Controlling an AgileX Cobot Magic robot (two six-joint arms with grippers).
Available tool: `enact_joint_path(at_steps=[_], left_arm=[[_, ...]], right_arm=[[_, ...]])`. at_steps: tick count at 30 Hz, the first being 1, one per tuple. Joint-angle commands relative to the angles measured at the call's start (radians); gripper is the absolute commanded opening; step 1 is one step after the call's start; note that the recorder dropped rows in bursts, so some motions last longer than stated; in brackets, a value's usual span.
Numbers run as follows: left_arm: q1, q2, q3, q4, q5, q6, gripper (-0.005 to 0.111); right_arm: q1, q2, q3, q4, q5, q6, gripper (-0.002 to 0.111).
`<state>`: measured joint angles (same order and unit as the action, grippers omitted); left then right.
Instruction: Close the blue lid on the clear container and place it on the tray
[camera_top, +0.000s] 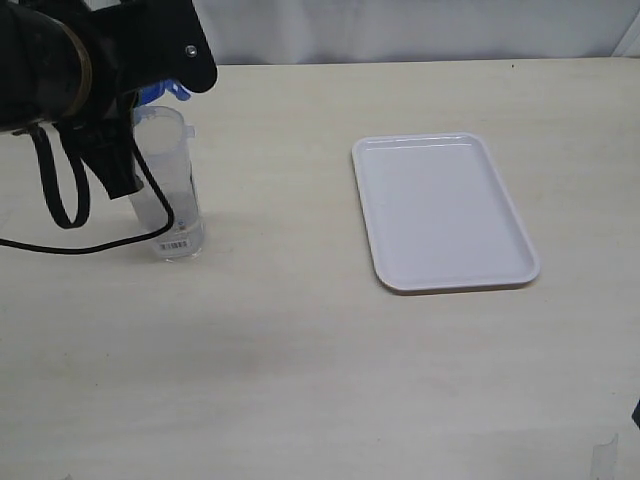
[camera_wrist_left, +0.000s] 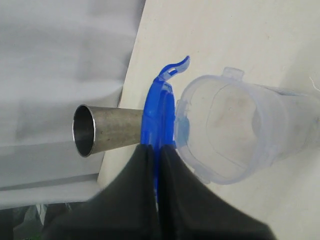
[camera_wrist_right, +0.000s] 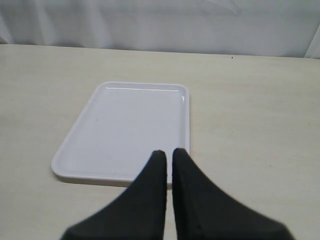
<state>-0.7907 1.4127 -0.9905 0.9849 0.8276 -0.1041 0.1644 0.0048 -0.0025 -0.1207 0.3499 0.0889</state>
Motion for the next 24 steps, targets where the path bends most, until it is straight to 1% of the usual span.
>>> enact_joint_path(at_steps=[1,5,21,24], left_arm=[[-0.014,-0.008,0.002,-0.021,0.002,0.001,0.0],[-0.013,-0.008,0.002,-0.043,0.001,0.005,0.0],[-0.013,-0.008,0.002,-0.296,-0.029,0.138,0.0],[-0.013,-0.008,0.002,-0.306,-0.029,0.138,0.0]], right_arm=[[0.002,-0.005,0.002,0.0,-0.004,-0.006,0.004],[0.002,-0.005,0.002,0.0,-0.004,-0.006,0.004],[0.002,-0.005,0.002,0.0,-0.004,-0.006,0.004],[0.002,-0.005,0.002,0.0,-0.004,-0.006,0.004]])
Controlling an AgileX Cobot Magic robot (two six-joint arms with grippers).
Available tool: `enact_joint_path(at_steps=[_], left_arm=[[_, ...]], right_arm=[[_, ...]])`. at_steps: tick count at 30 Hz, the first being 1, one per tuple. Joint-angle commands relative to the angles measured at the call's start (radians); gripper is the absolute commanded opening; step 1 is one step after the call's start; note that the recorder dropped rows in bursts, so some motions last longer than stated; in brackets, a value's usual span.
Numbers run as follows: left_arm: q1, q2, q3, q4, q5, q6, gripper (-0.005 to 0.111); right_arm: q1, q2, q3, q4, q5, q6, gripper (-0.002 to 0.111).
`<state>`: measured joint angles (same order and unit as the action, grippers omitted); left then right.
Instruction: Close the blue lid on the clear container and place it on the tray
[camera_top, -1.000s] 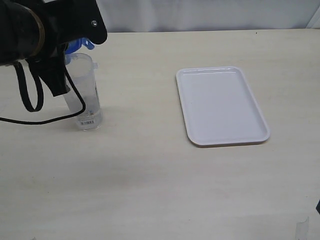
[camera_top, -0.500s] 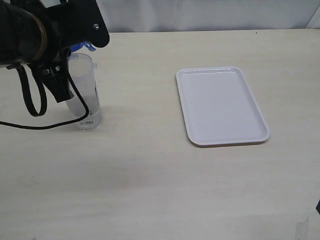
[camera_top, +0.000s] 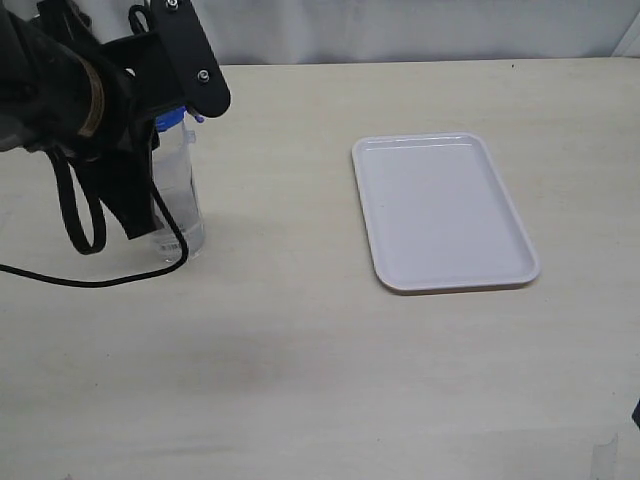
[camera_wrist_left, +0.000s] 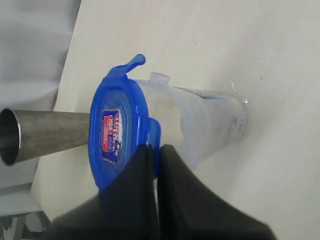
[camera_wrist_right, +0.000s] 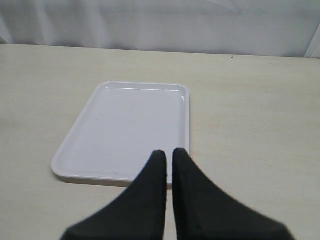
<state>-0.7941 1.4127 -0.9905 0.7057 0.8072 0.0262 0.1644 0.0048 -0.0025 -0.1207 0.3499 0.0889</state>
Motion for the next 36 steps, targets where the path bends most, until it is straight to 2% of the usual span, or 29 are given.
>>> enact_joint_path(at_steps=[1,3,8,36], left_arm=[[-0.008,-0.006,0.002,-0.031,-0.009,0.007,0.0],[-0.006,0.006,0.007,-0.029,-0.015,0.007,0.0],[0.055,0.053,0.065,-0.033,-0.096,0.003,0.0],[0.055,0.013,0.056,-0.026,-0.132,0.003,0.0]], right_arm=[[0.002,-0.005,0.002,0.0,-0.004,-0.006,0.004],[0.002,-0.005,0.002,0.0,-0.004,-0.006,0.004],[0.002,-0.005,0.002,0.0,-0.004,-0.006,0.004],[0.002,-0.005,0.002,0.0,-0.004,-0.006,0.004]])
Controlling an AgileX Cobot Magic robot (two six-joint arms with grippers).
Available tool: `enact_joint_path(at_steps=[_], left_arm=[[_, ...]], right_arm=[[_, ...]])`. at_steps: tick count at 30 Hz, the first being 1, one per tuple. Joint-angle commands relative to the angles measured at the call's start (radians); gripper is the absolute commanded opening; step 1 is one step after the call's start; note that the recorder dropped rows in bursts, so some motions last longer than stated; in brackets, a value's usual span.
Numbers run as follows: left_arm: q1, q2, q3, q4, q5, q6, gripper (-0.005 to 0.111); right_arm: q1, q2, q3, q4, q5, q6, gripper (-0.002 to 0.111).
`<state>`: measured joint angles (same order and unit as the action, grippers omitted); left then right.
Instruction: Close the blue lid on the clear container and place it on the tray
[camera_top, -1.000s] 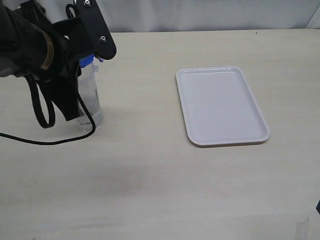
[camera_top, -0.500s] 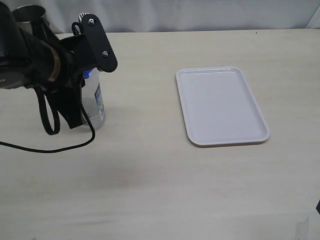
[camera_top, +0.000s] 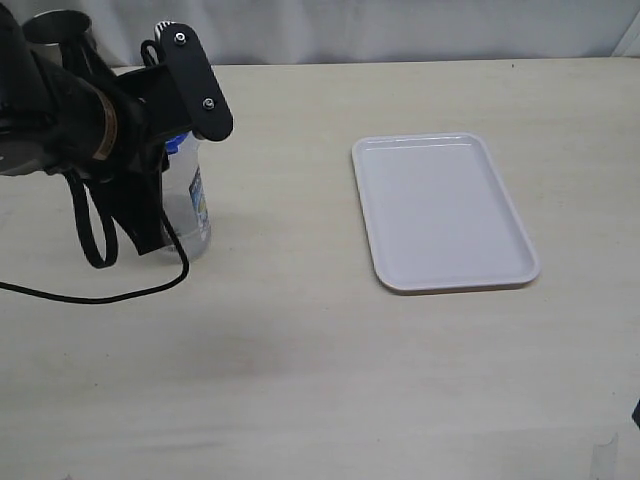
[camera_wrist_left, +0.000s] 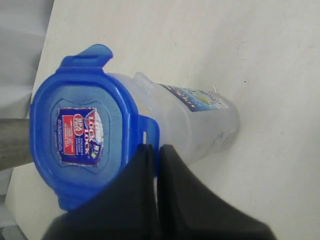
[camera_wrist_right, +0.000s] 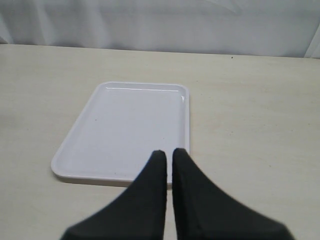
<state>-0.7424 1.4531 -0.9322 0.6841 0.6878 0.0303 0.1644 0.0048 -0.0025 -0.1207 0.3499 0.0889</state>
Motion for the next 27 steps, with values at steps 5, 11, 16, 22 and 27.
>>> enact_joint_path(at_steps=[5,11,16,22,27], left_arm=[[0.003,-0.053,-0.002,-0.005,-0.017,-0.001,0.0],[0.003,-0.054,0.0,-0.013,-0.015,-0.001,0.0],[0.003,-0.054,0.0,-0.026,-0.004,0.001,0.0],[0.003,-0.054,0.0,-0.028,-0.002,0.003,0.0],[0.003,-0.054,0.0,-0.048,-0.006,0.003,0.0]], right_arm=[[0.002,-0.005,0.002,0.0,-0.004,-0.006,0.004],[0.002,-0.005,0.002,0.0,-0.004,-0.006,0.004],[0.002,-0.005,0.002,0.0,-0.004,-0.006,0.004],[0.002,-0.005,0.002,0.0,-0.004,-0.006,0.004],[0.002,-0.005,0.002,0.0,-0.004,-0.006,0.004]])
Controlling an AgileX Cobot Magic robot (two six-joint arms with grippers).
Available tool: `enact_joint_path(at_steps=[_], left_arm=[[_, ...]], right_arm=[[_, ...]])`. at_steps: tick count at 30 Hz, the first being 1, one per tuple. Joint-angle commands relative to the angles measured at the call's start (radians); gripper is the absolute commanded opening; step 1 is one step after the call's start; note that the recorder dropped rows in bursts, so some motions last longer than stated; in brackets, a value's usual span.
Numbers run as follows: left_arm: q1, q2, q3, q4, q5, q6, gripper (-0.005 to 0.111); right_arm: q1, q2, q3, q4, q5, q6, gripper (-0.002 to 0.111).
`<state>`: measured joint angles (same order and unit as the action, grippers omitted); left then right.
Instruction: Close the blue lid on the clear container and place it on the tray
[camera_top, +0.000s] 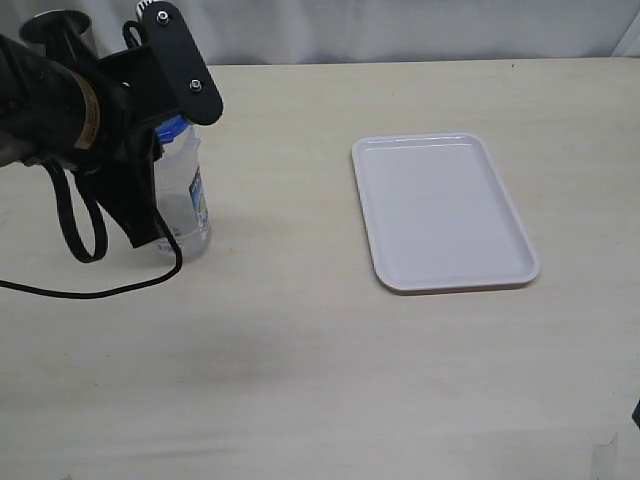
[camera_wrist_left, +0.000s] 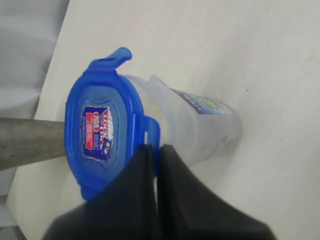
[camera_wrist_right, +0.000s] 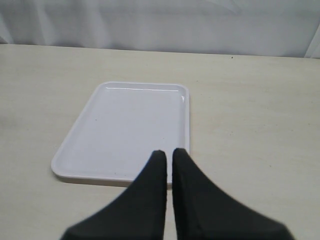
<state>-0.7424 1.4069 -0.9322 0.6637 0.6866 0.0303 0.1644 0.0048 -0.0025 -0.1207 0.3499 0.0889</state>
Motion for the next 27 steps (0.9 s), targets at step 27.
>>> enact_joint_path(at_steps=[27], left_arm=[[0.003,-0.008,0.0,-0.048,0.029,0.049,0.0]], right_arm=[[0.002,-0.005,0.002,0.0,-0.004,-0.006,0.004]])
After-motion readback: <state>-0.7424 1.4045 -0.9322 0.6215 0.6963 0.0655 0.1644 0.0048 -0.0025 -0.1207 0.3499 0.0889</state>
